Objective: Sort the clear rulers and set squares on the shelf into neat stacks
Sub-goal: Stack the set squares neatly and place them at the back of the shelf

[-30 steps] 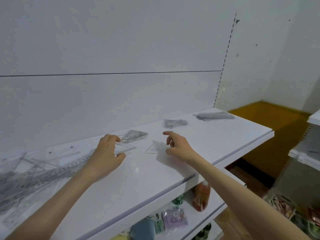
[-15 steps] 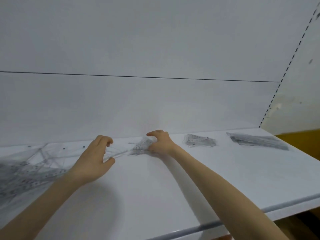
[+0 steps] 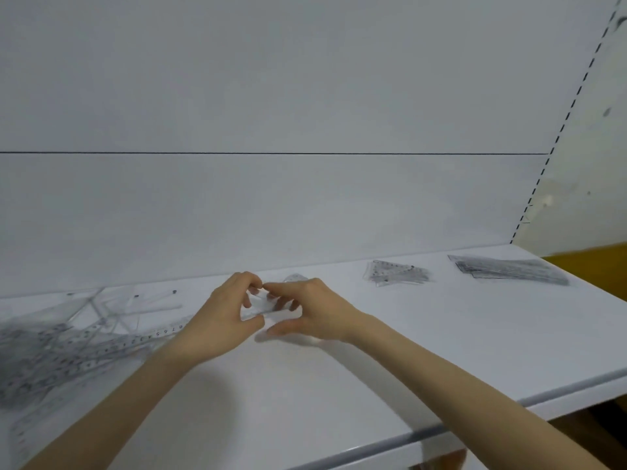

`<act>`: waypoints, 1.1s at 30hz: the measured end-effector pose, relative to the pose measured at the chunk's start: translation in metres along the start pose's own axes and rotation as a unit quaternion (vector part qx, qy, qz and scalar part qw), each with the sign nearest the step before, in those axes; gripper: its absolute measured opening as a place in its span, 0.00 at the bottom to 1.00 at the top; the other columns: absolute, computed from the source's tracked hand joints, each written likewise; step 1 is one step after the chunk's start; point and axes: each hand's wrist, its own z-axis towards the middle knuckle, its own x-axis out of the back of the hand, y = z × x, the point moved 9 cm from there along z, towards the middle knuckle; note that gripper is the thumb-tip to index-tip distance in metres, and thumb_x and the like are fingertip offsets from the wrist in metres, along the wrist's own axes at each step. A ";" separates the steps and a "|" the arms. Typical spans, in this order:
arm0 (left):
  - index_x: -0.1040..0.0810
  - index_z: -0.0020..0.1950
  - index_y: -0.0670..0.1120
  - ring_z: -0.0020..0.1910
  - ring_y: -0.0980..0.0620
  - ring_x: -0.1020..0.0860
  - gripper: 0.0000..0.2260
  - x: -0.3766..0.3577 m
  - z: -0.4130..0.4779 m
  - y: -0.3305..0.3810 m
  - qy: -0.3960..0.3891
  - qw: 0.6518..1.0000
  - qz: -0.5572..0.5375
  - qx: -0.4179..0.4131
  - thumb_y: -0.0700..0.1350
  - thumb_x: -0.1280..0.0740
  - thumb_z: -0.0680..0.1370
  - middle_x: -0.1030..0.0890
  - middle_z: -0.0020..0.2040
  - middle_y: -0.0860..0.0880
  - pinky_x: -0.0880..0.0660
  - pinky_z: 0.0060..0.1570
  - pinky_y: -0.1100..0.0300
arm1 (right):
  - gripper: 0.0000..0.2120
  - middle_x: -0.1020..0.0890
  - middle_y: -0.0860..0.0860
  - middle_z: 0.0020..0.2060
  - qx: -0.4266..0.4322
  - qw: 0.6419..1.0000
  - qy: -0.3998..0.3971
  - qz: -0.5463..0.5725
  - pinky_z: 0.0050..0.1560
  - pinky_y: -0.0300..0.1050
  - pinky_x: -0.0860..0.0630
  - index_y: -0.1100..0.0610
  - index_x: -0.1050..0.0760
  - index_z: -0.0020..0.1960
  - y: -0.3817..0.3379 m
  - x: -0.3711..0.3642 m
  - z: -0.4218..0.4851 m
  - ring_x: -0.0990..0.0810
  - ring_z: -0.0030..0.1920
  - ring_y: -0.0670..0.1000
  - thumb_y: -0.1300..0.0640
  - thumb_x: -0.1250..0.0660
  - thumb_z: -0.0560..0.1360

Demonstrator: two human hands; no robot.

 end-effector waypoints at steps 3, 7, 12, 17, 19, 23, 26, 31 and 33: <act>0.29 0.55 0.52 0.45 0.65 0.28 0.17 -0.005 -0.004 0.006 -0.013 1.000 -0.005 -0.011 0.39 0.30 0.71 0.28 0.49 0.60 0.32 0.41 0.71 | 0.22 0.18 0.50 0.48 0.011 0.998 0.024 -0.051 0.49 0.45 0.23 0.57 0.23 0.60 -0.004 -0.002 -0.006 0.20 0.41 0.45 0.51 0.24 0.70; 0.30 0.56 0.52 0.44 0.66 0.29 0.18 -0.003 -0.009 0.004 -0.023 1.000 -0.006 -0.019 0.38 0.31 0.71 0.28 0.49 0.59 0.31 0.41 0.71 | 0.09 0.14 0.55 0.39 -0.005 0.996 0.064 -0.056 0.49 0.42 0.23 0.63 0.18 0.50 0.004 0.009 -0.015 0.17 0.39 0.50 0.60 0.27 0.71; 0.29 0.55 0.51 0.42 0.59 0.29 0.15 0.004 -0.009 -0.006 -0.014 1.000 -0.024 -0.002 0.38 0.32 0.72 0.26 0.48 0.54 0.27 0.42 0.62 | 0.03 0.15 0.53 0.34 -0.045 0.994 0.101 -0.025 0.48 0.40 0.22 0.58 0.16 0.44 0.019 0.024 -0.023 0.17 0.36 0.47 0.61 0.28 0.71; 0.31 0.57 0.52 0.45 0.60 0.28 0.16 -0.004 -0.007 0.001 -0.032 0.999 0.012 -0.023 0.41 0.32 0.73 0.29 0.48 0.58 0.32 0.41 0.70 | 0.27 0.17 0.50 0.52 0.004 0.998 0.059 0.011 0.48 0.34 0.23 0.54 0.25 0.66 0.003 0.005 -0.018 0.18 0.46 0.44 0.53 0.23 0.69; 0.32 0.58 0.53 0.47 0.61 0.28 0.17 -0.010 -0.005 0.004 -0.042 0.999 0.000 -0.029 0.41 0.32 0.73 0.28 0.50 0.58 0.31 0.43 0.69 | 0.17 0.15 0.51 0.47 0.097 0.990 0.098 -0.041 0.44 0.39 0.22 0.57 0.20 0.59 -0.013 0.004 -0.019 0.18 0.41 0.46 0.57 0.26 0.71; 0.32 0.59 0.55 0.51 0.63 0.28 0.19 -0.008 -0.006 -0.002 -0.052 0.998 0.024 -0.034 0.43 0.33 0.72 0.29 0.53 0.60 0.28 0.46 0.63 | 0.08 0.15 0.53 0.39 0.123 0.980 0.145 -0.058 0.38 0.37 0.26 0.61 0.16 0.48 -0.007 0.015 -0.021 0.22 0.34 0.47 0.59 0.27 0.70; 0.33 0.62 0.54 0.53 0.60 0.29 0.18 0.003 -0.010 -0.015 -0.036 0.998 0.052 -0.009 0.45 0.33 0.75 0.30 0.56 0.60 0.27 0.51 0.58 | 0.08 0.14 0.52 0.40 0.028 0.984 0.159 -0.077 0.43 0.45 0.22 0.56 0.16 0.49 0.024 0.033 -0.018 0.19 0.37 0.50 0.56 0.27 0.71; 0.34 0.61 0.56 0.57 0.61 0.30 0.14 0.024 -0.023 -0.043 -0.033 0.987 0.157 0.009 0.49 0.37 0.77 0.32 0.57 0.62 0.28 0.52 0.60 | 0.09 0.15 0.50 0.46 -0.158 0.966 0.137 -0.151 0.49 0.44 0.27 0.48 0.17 0.54 0.079 0.051 -0.001 0.19 0.51 0.52 0.52 0.31 0.74; 0.32 0.60 0.57 0.58 0.59 0.30 0.12 0.031 -0.029 -0.055 -0.044 0.981 0.188 0.021 0.52 0.39 0.76 0.31 0.58 0.61 0.28 0.52 0.59 | 0.09 0.15 0.50 0.47 -0.180 0.966 0.128 -0.134 0.50 0.44 0.26 0.48 0.17 0.53 0.087 0.048 0.005 0.20 0.52 0.52 0.53 0.31 0.74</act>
